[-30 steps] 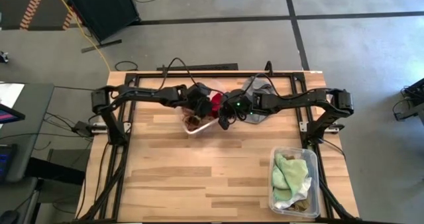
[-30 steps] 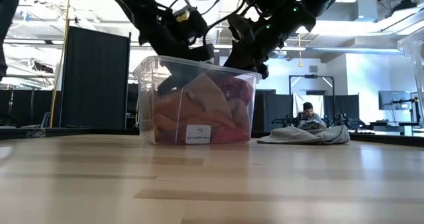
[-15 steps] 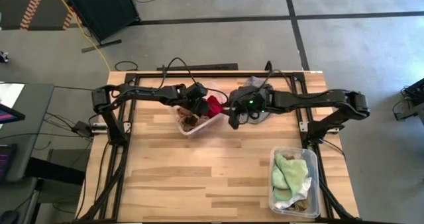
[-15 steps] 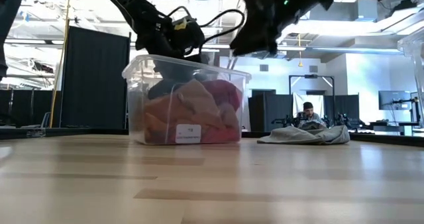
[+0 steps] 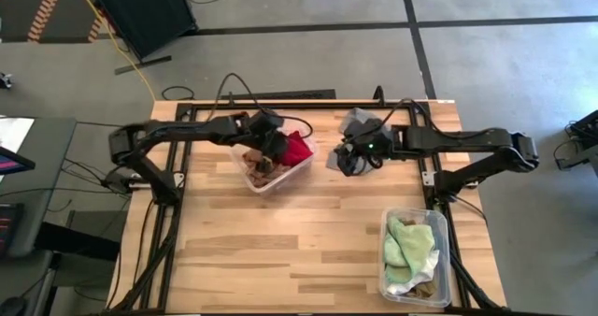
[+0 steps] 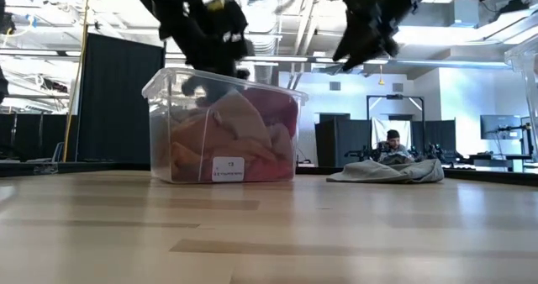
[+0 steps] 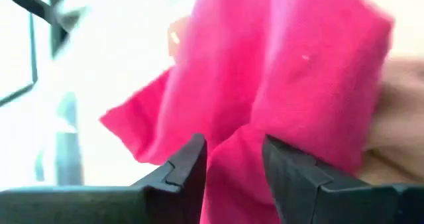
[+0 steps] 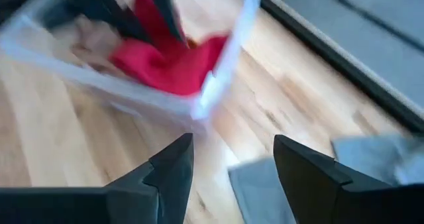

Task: Sort towels by color in basket
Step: Put the red towel into the top transparent bin, then put the gray towel into the bottom transparent bin

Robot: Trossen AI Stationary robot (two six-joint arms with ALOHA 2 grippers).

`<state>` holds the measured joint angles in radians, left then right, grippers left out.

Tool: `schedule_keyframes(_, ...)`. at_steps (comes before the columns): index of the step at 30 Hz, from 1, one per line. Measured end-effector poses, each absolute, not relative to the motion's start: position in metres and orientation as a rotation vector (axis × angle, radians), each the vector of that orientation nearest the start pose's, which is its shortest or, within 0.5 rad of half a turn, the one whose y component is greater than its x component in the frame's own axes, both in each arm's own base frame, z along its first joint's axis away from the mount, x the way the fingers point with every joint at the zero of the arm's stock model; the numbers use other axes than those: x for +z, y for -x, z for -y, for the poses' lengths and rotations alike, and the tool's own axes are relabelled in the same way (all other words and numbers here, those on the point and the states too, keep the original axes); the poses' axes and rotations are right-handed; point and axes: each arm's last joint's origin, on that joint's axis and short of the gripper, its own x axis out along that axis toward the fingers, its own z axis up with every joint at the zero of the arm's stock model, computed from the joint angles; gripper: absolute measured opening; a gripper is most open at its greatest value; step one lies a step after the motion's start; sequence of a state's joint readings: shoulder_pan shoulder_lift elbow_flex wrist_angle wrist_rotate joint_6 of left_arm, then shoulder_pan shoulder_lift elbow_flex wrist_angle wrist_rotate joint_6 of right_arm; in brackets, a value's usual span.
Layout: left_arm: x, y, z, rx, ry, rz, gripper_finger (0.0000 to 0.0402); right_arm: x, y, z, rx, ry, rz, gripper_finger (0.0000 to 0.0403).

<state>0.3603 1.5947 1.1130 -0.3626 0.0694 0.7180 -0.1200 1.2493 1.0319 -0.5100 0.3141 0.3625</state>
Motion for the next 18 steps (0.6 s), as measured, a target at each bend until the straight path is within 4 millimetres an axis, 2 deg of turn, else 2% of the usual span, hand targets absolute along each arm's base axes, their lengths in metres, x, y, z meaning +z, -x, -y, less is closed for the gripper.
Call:
schedule_keyframes(9,0.296,-0.284,-0.099,0.04,-0.454,-0.685,0.014,0.257,-0.255,0.067,-0.716,-0.389,-0.81,0.0235)
schedule_keyframes(14,0.323,-0.266,-0.078,0.033,-0.432,-0.6,0.014,0.237,-0.262,0.084,-0.804,-0.449,-0.866,0.0235)
schedule_keyframes(18,0.334,-0.257,-0.056,-0.008,-0.406,-0.551,0.014,0.22,-0.266,0.098,-0.863,-0.483,-0.916,0.0235)
